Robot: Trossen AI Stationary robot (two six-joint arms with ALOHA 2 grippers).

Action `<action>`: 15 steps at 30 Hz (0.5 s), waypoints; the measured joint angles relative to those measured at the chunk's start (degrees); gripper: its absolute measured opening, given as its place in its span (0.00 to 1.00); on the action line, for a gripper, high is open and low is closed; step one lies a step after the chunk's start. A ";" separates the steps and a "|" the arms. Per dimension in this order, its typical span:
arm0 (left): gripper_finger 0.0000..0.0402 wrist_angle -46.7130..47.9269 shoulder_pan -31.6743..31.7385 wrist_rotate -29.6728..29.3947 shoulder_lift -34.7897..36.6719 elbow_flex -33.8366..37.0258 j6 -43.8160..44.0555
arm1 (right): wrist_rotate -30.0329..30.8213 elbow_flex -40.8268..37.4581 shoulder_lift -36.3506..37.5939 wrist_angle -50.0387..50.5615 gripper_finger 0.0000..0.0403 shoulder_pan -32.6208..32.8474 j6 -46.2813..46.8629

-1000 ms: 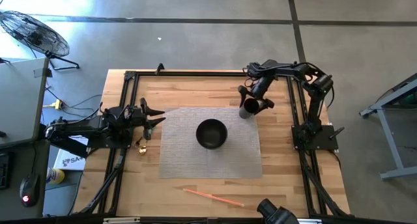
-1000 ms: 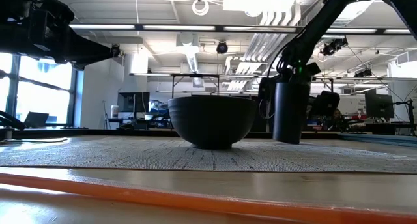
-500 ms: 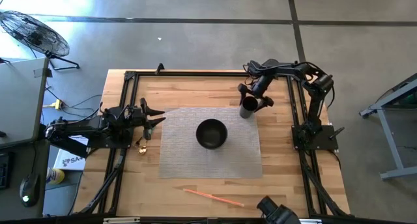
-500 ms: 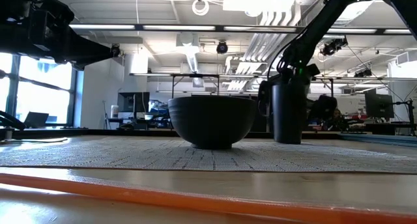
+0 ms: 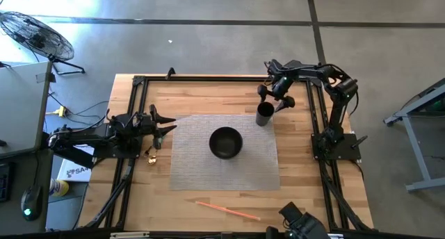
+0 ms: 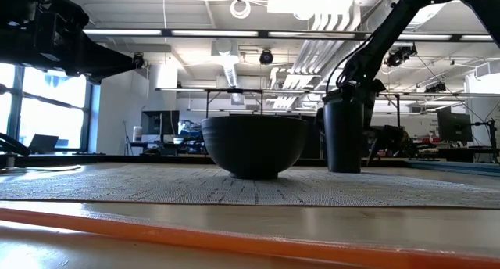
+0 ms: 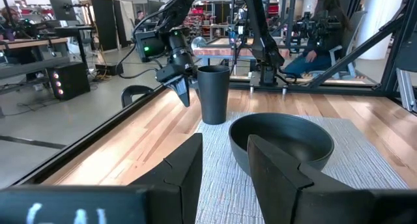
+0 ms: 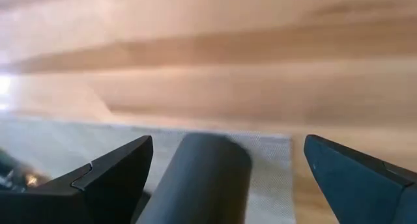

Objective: Pick & Place Utensil
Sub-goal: Put the orange straw into the black cup

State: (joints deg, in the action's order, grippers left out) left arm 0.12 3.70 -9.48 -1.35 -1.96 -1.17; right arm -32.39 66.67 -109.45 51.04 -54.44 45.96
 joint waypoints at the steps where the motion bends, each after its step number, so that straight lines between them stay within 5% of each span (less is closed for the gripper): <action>1: 0.30 0.00 0.00 0.00 -0.02 0.00 -0.01 | 0.75 0.00 0.02 -0.33 0.97 -0.19 -0.50; 15: 0.30 0.00 0.01 0.00 0.00 0.00 0.00 | 10.58 3.62 4.95 -4.99 0.97 -1.96 -1.03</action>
State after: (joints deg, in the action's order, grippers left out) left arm 0.12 3.72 -9.48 -1.36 -1.96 -1.17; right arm -21.81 70.30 -104.50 46.05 -56.40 44.93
